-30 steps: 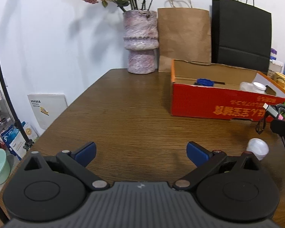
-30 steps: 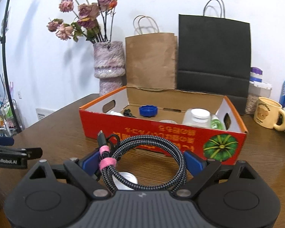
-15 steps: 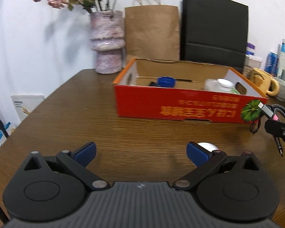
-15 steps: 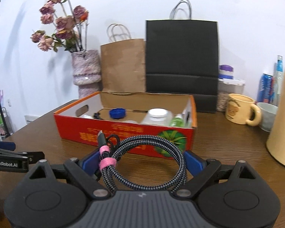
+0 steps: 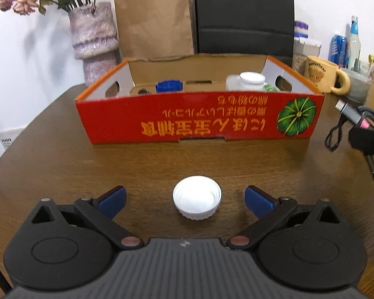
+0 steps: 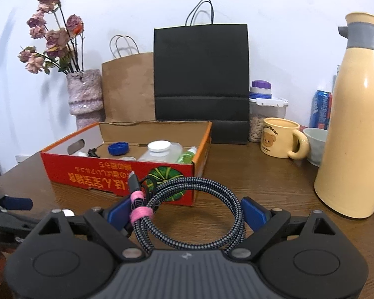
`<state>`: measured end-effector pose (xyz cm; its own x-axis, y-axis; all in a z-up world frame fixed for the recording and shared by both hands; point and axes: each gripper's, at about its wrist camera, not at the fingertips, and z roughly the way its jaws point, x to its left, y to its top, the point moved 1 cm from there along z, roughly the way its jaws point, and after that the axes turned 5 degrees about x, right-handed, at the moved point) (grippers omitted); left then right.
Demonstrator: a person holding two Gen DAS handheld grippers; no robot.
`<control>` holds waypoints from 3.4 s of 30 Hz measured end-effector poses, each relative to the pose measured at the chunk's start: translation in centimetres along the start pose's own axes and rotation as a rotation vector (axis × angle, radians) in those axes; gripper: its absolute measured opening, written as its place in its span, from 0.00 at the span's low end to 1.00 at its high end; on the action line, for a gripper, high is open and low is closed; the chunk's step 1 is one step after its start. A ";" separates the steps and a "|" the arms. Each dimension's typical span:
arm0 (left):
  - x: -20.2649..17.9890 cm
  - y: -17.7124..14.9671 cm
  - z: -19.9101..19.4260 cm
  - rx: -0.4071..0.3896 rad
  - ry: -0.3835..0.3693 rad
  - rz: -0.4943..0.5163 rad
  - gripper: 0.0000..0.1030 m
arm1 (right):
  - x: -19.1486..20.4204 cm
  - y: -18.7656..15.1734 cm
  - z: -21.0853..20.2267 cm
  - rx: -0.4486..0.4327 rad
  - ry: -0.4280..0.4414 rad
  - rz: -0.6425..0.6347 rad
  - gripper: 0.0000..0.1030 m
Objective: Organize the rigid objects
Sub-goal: 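Grasp the white round cap with the left gripper while the right gripper holds the cable, then carry the braided cable and white cap over the red box with both grippers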
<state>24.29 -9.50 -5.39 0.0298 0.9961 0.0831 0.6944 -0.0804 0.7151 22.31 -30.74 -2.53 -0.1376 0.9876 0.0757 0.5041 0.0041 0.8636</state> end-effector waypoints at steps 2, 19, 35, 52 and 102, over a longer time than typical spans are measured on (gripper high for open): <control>0.1 0.0 0.3 0.014 -0.001 -0.010 1.00 | 0.1 0.0 -0.1 -0.005 0.003 0.001 0.90; 0.8 -0.6 0.9 0.020 -0.021 -0.070 1.00 | 1.0 -0.3 0.3 0.012 0.001 -0.022 0.90; 0.6 -0.6 0.6 0.011 -0.037 -0.052 0.92 | 1.1 -0.4 0.4 0.017 0.003 -0.027 0.90; 0.4 -0.8 -0.5 -0.034 -0.069 -0.036 0.40 | 1.1 -0.4 0.4 0.018 0.001 -0.031 0.90; 6.7 10.5 -0.8 -0.288 -0.085 -0.220 0.40 | 6.0 8.0 6.1 -0.121 -0.004 0.023 0.90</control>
<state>31.18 -3.74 3.25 -0.0298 0.9892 -0.1432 0.4606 0.1408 0.8764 30.74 -23.82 1.78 -0.1240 0.9877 0.0947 0.4009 -0.0375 0.9153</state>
